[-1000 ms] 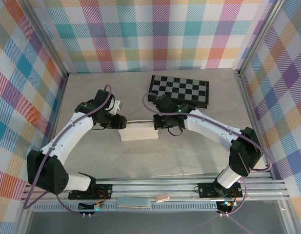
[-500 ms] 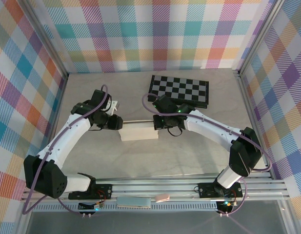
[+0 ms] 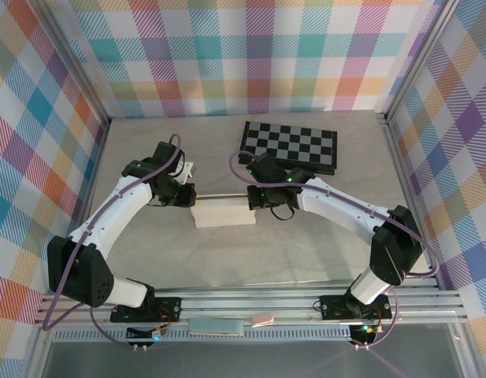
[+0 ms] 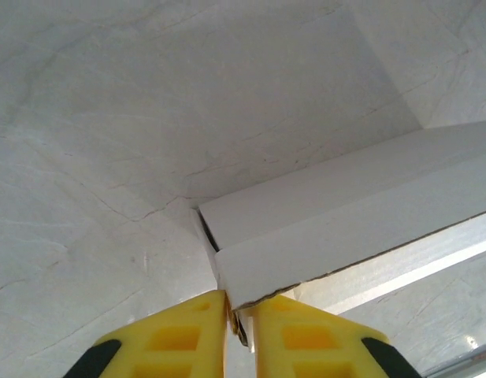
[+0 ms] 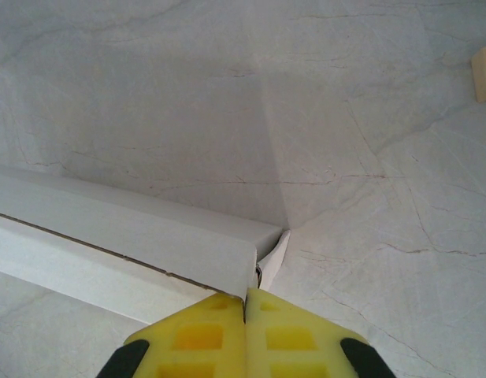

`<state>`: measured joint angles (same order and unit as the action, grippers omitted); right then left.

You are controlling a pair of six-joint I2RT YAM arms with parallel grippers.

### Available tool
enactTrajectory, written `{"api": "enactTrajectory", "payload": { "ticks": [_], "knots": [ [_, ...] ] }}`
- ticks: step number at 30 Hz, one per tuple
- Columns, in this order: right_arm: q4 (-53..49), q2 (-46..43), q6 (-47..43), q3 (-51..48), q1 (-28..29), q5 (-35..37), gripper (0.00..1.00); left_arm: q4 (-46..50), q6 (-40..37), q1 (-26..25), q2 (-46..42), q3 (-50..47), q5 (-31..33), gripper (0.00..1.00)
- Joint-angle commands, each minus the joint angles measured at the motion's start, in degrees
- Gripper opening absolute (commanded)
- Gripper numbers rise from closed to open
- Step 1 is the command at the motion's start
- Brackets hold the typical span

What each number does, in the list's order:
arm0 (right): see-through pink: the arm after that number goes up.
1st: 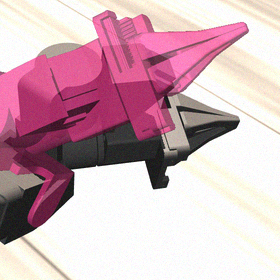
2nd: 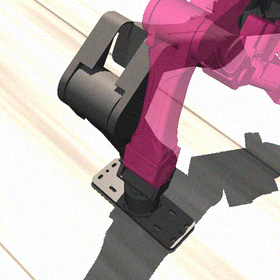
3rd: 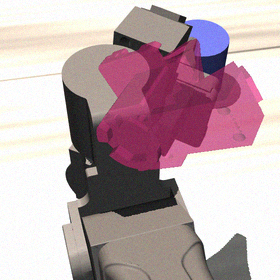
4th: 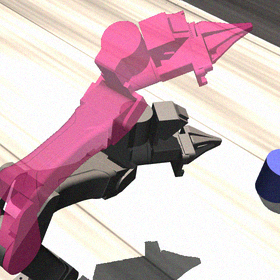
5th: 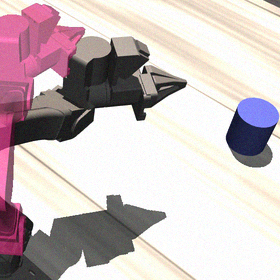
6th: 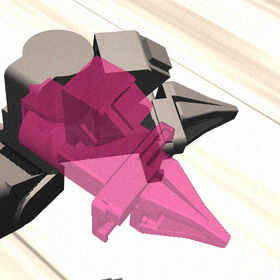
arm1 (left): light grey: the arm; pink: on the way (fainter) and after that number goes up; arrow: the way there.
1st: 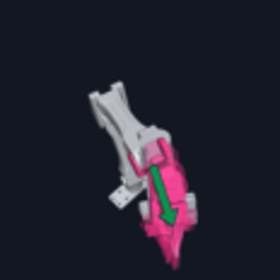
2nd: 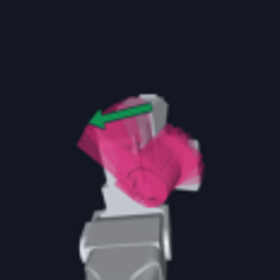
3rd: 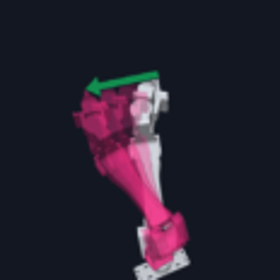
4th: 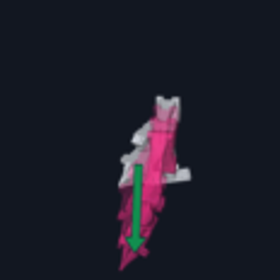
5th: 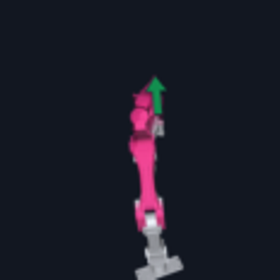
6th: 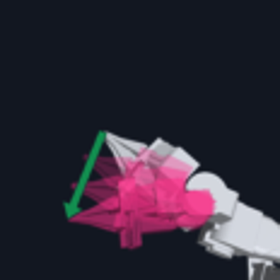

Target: Fold the paper box

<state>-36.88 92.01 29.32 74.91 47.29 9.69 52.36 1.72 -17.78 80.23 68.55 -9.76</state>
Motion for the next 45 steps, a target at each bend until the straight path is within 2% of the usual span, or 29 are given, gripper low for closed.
{"api": "enactTrajectory", "payload": {
  "ticks": [1, 8, 19, 26, 34, 45],
  "knots": [
    [-3.57, 0.63, -0.49, -1.13, 0.52, -0.2, 0.0, 1.3, -0.53, 0.36, 0.47, 1.85, 0.0, 0.14],
    [-3.85, 0.67, -0.28, -1.08, 0.53, 0.06, 0.0, 3.16, -0.76, 0.29, 0.99, 3.04, -0.43, 0.0],
    [-5.33, 1.6, 0.09, 0.05, 0.53, 1.2, 0.0, 13.37, 1.71, 0.25, 3.73, 8.14, -2.96, 0.0],
    [-5.21, 1.29, 0.04, 0.06, 0.65, 1.82, 0.0, 15.35, 4.35, 0.29, 5.44, 10.05, -5.58, 0.0],
    [-5.07, 1.19, 0.26, -0.39, 0.95, 1.9, 0.0, 15.14, 7.57, 0.12, 5.58, 8.43, -8.95, 0.0],
    [-5.01, 0.95, 0.47, -0.81, 1.01, 2.08, 0.0, 9.06, 10.98, -1.29, 1.39, 0.15, -8.02, 0.0]
  ]
}}
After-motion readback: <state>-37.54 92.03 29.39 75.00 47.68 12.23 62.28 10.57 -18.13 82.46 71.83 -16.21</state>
